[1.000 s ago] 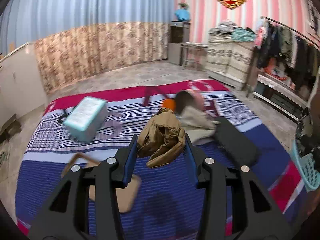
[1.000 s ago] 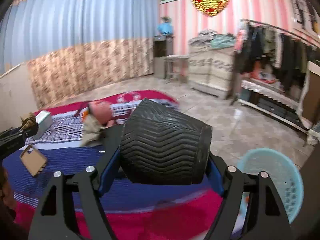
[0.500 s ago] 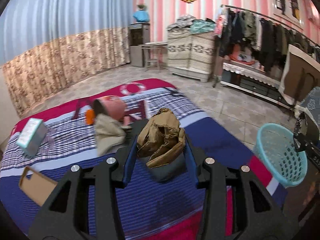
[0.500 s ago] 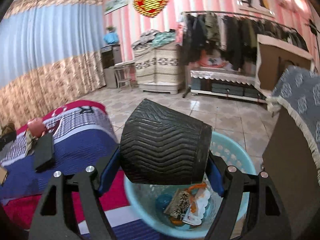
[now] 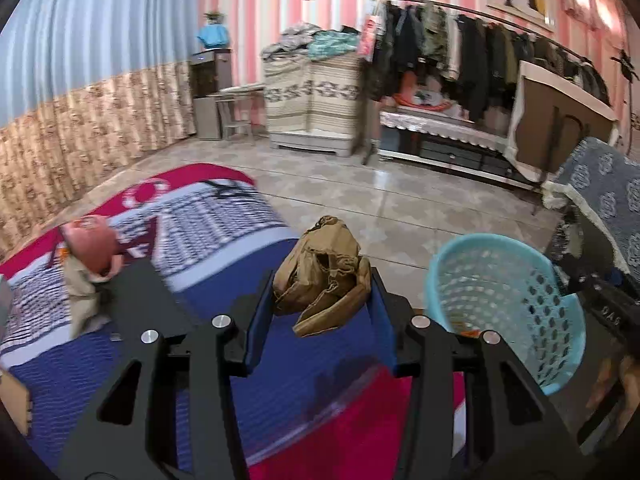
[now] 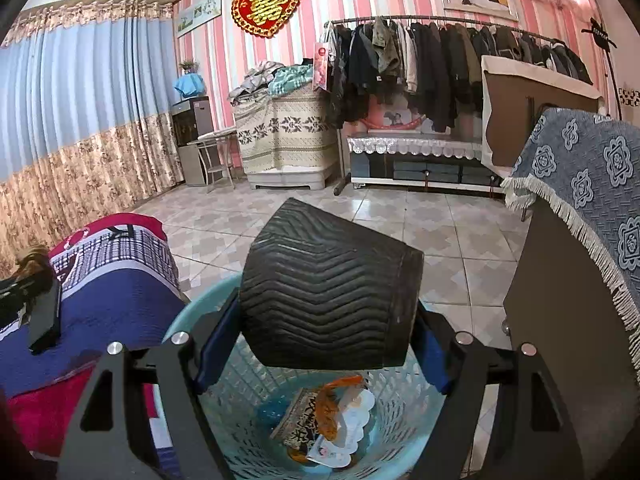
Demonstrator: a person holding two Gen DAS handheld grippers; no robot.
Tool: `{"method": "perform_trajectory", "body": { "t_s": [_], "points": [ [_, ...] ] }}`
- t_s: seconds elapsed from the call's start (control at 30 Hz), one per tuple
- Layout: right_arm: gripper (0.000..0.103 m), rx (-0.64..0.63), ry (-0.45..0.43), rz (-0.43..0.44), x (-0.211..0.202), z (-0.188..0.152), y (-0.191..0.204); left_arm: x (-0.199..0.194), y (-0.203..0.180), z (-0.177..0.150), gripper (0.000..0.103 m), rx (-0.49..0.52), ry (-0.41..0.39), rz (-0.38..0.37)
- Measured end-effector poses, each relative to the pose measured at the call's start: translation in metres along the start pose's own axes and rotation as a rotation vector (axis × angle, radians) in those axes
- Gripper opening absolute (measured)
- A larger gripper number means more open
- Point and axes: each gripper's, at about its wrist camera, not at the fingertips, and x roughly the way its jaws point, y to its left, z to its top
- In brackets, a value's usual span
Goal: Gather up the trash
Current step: 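Carry the brown paper and black cup over the wastebasket and open both tools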
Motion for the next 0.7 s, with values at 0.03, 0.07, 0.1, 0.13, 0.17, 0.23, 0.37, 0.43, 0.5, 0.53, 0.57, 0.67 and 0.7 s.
{"method": "perform_trajectory", "body": {
  "t_s": [0.03,0.07,0.1,0.13,0.17,0.23,0.37,0.43,0.5,0.53,0.57,0.67,0.7],
  "points": [
    [0.076,-0.004,0.002,0.0,0.002,0.0,-0.001,0.006,-0.011,0.0,0.044,0.015,0.006,-0.017],
    [0.076,-0.007,0.002,-0.001,0.002,-0.002,-0.001,0.009,-0.02,0.0,0.044,0.023,0.009,-0.023],
    [0.076,-0.01,0.002,-0.004,0.003,-0.002,-0.002,0.013,-0.026,-0.001,0.044,0.032,0.014,-0.034],
    [0.076,-0.01,0.003,-0.007,0.005,-0.002,-0.003,0.018,-0.036,-0.001,0.044,0.046,0.019,-0.054],
    [0.076,-0.009,0.006,-0.012,0.005,-0.003,-0.005,0.021,-0.044,-0.001,0.044,0.058,0.019,-0.066],
    [0.076,0.007,0.023,-0.028,0.008,-0.005,-0.012,0.028,-0.06,0.001,0.046,0.083,0.02,-0.088],
    [0.076,0.047,0.043,-0.054,0.011,-0.009,-0.026,0.043,-0.085,0.0,0.046,0.111,0.048,-0.13],
    [0.076,0.061,0.048,-0.067,0.011,-0.01,-0.031,0.049,-0.097,0.0,0.046,0.126,0.055,-0.15],
    [0.076,0.086,0.056,-0.074,0.012,-0.012,-0.037,0.054,-0.106,0.0,0.046,0.133,0.053,-0.164],
    [0.076,0.097,0.061,-0.072,0.013,-0.013,-0.039,0.06,-0.111,0.0,0.046,0.138,0.061,-0.169],
    [0.076,0.1,0.065,-0.074,0.013,-0.013,-0.041,0.063,-0.114,0.0,0.046,0.137,0.07,-0.17],
    [0.076,0.101,0.068,-0.077,0.014,-0.013,-0.041,0.069,-0.119,0.001,0.048,0.134,0.085,-0.18],
    [0.076,0.103,0.069,-0.075,0.015,-0.014,-0.042,0.071,-0.12,0.001,0.056,0.139,0.086,-0.178]
  ]
}}
